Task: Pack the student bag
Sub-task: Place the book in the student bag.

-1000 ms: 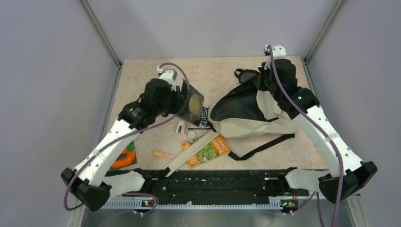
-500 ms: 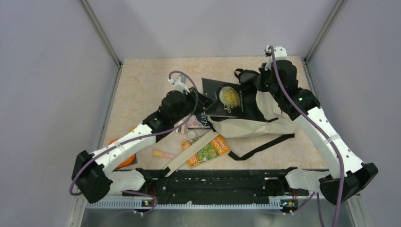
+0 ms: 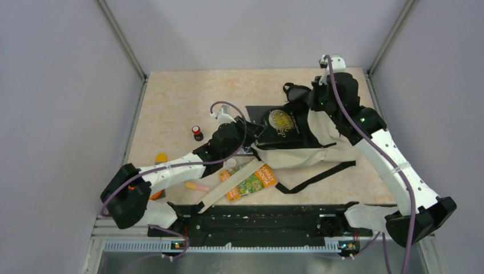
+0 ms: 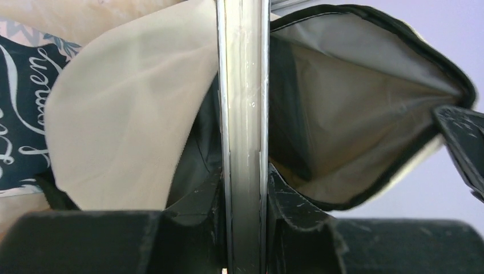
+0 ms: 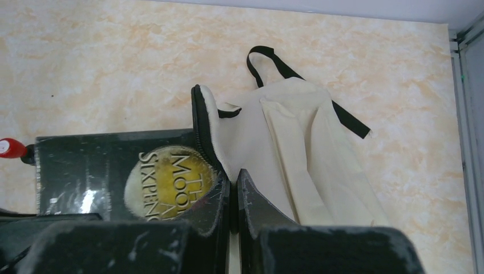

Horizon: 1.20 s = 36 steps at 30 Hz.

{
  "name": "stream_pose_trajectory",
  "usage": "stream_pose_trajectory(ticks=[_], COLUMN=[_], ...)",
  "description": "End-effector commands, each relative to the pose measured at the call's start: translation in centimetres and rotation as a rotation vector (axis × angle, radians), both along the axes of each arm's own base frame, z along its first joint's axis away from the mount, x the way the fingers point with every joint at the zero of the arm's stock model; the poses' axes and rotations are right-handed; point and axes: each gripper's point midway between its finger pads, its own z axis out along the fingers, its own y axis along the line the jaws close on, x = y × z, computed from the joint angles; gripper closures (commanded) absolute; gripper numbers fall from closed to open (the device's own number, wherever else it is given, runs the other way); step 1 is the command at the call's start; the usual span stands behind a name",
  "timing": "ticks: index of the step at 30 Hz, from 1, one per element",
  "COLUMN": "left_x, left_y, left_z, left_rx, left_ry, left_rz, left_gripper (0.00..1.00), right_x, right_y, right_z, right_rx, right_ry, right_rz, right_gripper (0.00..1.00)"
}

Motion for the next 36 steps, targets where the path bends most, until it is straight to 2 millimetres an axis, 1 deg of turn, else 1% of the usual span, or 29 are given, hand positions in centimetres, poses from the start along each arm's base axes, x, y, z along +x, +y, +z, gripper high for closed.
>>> stream_pose_trajectory(ticks=[1,5,6,9,10,11,14,15,17,19,22,24,26,29,31,33,36], left_x=[1.7,2.9,3.5,4.3,4.7,5.0,5.5,5.6,5.5,5.5,5.6,5.6,5.6,5.4,5.2,5.1,4.6], left_y=[-3.2,-6.0,-7.1,-10.2,-11.1,-11.8,-13.2,-13.6,-14.1,-14.1,-13.9,-14.2,-14.4,-14.1,-13.5,-12.2,-9.2], left_z=[9.6,8.8,7.9,6.9,6.3,5.4,3.1,2.4,1.3,0.7,0.4,0.4,0.3,0.4,0.2,0.2,0.2], left_rx=[-0.313,-0.338,-0.343,-0.336,-0.316,-0.294,-0.262,-0.244,-0.203,-0.160,-0.094,-0.050,-0.024,0.020,0.105,0.213,0.355], left_ry=[-0.166,-0.127,-0.101,-0.082,-0.077,-0.063,-0.034,-0.028,-0.021,-0.030,-0.046,-0.051,-0.058,-0.079,-0.099,-0.133,-0.181], left_rz=[0.005,-0.008,-0.023,-0.068,-0.077,-0.083,-0.107,-0.118,-0.140,-0.147,-0.148,-0.168,-0.184,-0.194,-0.209,-0.201,-0.169], left_gripper=[1.00,1.00,1.00,1.00,1.00,1.00,1.00,0.98,0.84,0.66,0.47,0.41,0.25,0.21,0.19,0.18,0.17], right_x=[0.3,0.3,0.4,0.6,0.7,0.8,0.8,0.8,0.8,0.8,0.7,0.8,0.8,0.8,0.7,0.6,0.4], right_y=[0.6,0.7,0.7,0.6,0.6,0.6,0.6,0.6,0.5,0.3,0.1,0.0,-0.1,-0.1,-0.2,-0.4,-0.8], right_z=[5.1,4.9,4.7,4.2,4.1,4.0,3.8,3.9,3.9,3.8,3.8,3.7,3.7,3.7,3.8,3.9,4.0], right_rx=[0.110,0.106,0.102,0.083,0.078,0.076,0.070,0.067,0.063,0.057,0.054,0.050,0.049,0.047,0.044,0.040,0.032], right_ry=[-0.154,-0.147,-0.142,-0.131,-0.127,-0.125,-0.121,-0.123,-0.125,-0.124,-0.127,-0.129,-0.130,-0.128,-0.128,-0.132,-0.138], right_rz=[0.016,0.018,0.017,0.010,0.009,0.010,0.011,0.010,0.005,0.001,-0.007,-0.013,-0.016,-0.018,-0.020,-0.026,-0.040], right_gripper=[1.00,1.00,1.00,1.00,1.00,1.00,1.00,1.00,1.00,1.00,1.00,1.00,1.00,1.00,1.00,1.00,1.00])
